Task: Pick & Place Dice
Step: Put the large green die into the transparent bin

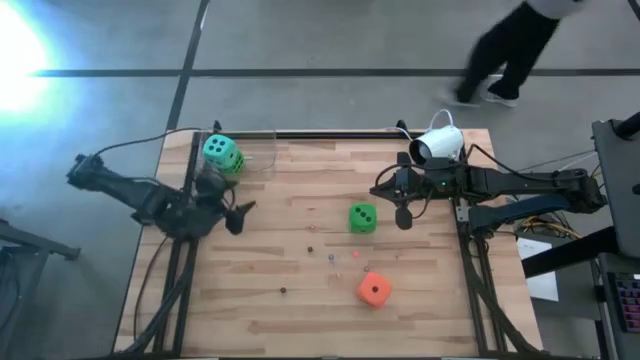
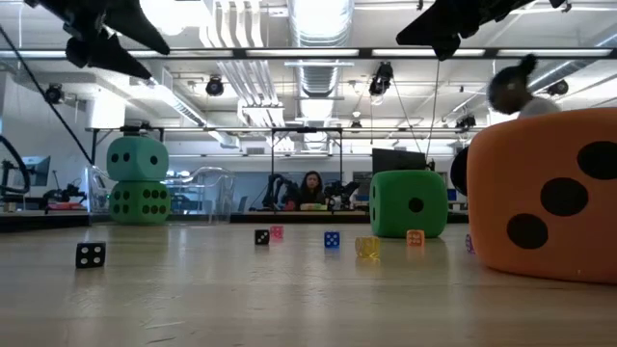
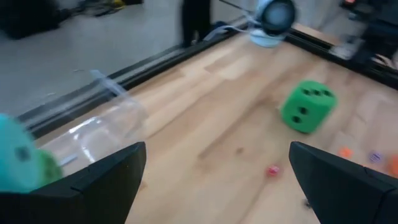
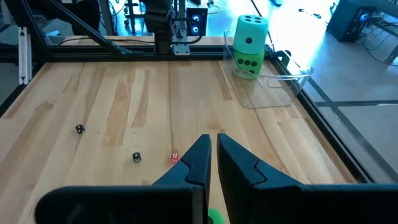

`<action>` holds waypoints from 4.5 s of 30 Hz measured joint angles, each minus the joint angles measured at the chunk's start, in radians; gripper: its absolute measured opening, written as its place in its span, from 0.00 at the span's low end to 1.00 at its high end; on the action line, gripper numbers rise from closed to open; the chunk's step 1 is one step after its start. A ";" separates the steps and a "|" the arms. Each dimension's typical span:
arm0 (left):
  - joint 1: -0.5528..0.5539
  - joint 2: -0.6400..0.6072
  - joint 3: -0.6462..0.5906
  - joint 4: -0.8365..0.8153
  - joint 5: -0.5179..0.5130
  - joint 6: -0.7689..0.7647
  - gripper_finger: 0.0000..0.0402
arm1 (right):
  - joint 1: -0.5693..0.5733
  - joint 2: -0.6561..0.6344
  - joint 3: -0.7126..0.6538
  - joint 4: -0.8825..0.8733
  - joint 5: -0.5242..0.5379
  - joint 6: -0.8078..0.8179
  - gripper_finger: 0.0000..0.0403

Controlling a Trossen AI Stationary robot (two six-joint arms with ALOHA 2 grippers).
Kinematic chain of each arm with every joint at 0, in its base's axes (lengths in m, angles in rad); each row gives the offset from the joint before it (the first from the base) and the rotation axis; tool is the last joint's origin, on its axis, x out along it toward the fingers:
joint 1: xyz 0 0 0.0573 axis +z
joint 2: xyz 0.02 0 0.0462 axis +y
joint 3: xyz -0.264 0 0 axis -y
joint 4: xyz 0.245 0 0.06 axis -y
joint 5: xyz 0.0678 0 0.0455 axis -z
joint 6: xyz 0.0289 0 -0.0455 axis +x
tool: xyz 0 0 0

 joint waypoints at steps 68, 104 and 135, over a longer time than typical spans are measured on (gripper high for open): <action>-0.063 0.131 0.024 0.077 -0.002 0.045 0.99 | 0.041 0.543 0.002 -0.296 0.036 0.228 0.07; -0.064 0.132 0.017 0.078 0.002 0.043 0.99 | -0.051 0.982 0.513 -0.236 0.036 -0.082 0.07; -0.063 0.169 0.013 0.172 0.029 0.123 0.99 | 0.202 0.118 -0.120 0.149 0.141 0.105 0.07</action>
